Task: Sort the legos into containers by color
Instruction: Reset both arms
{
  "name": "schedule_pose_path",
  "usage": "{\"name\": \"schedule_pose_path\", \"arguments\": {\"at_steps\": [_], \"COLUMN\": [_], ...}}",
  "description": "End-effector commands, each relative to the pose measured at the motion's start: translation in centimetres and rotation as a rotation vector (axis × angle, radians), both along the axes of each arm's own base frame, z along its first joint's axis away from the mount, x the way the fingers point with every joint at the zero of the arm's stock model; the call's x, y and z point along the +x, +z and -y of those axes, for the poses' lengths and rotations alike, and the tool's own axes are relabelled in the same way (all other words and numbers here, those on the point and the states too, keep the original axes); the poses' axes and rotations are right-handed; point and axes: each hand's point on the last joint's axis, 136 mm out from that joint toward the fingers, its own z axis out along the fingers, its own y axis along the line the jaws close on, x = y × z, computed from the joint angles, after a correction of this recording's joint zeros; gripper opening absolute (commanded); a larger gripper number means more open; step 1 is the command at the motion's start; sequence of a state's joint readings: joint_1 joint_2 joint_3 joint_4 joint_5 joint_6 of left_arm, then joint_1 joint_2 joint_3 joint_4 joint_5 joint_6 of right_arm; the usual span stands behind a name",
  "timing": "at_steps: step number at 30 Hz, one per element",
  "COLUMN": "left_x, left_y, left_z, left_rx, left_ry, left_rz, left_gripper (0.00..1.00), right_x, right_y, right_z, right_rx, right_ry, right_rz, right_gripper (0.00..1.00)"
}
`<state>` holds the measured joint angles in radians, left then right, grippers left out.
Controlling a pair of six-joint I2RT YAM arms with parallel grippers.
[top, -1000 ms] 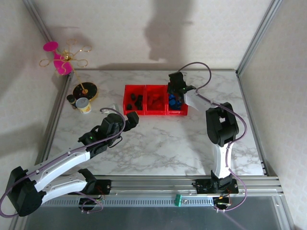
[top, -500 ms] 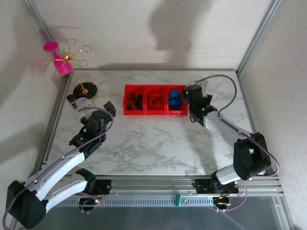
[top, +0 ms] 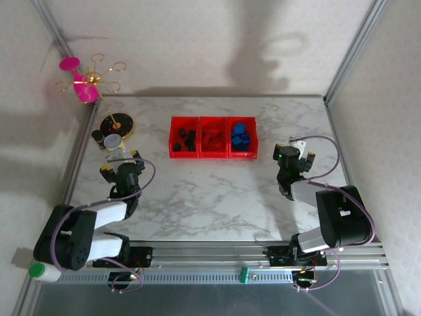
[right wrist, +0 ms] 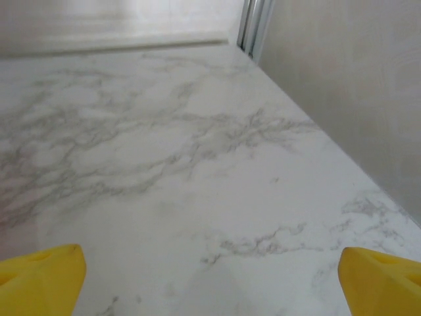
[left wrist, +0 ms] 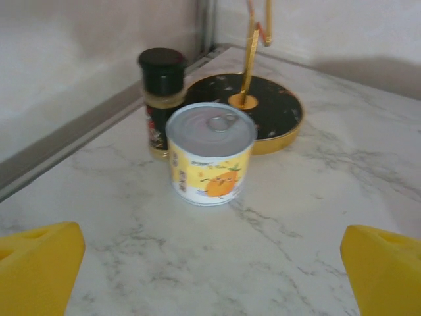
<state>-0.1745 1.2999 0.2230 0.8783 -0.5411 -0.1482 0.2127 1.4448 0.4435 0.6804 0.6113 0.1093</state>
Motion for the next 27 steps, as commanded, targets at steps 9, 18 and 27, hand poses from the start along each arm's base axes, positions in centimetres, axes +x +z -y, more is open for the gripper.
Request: {"name": "schedule_pose_path", "arguments": {"at_steps": [9, 18, 27], "left_x": [2.5, 3.2, 3.3], "left_y": [1.5, 1.1, 1.1], "left_z": [2.0, 1.5, 1.5], "left_rx": [-0.011, -0.021, -0.021], "left_ry": [-0.22, -0.187, -0.188], "left_rz": [0.187, 0.159, 0.159], "left_gripper": [0.99, 0.99, 0.99], "right_x": [-0.9, -0.8, -0.7], "right_y": [0.8, 0.8, 0.9], "right_z": [-0.7, -0.7, -0.8], "right_rx": [0.084, 0.085, 0.086], "right_ry": [0.296, 0.3, 0.307], "right_rz": [0.242, 0.24, 0.241], "right_gripper": [0.99, 0.99, 0.99]}}
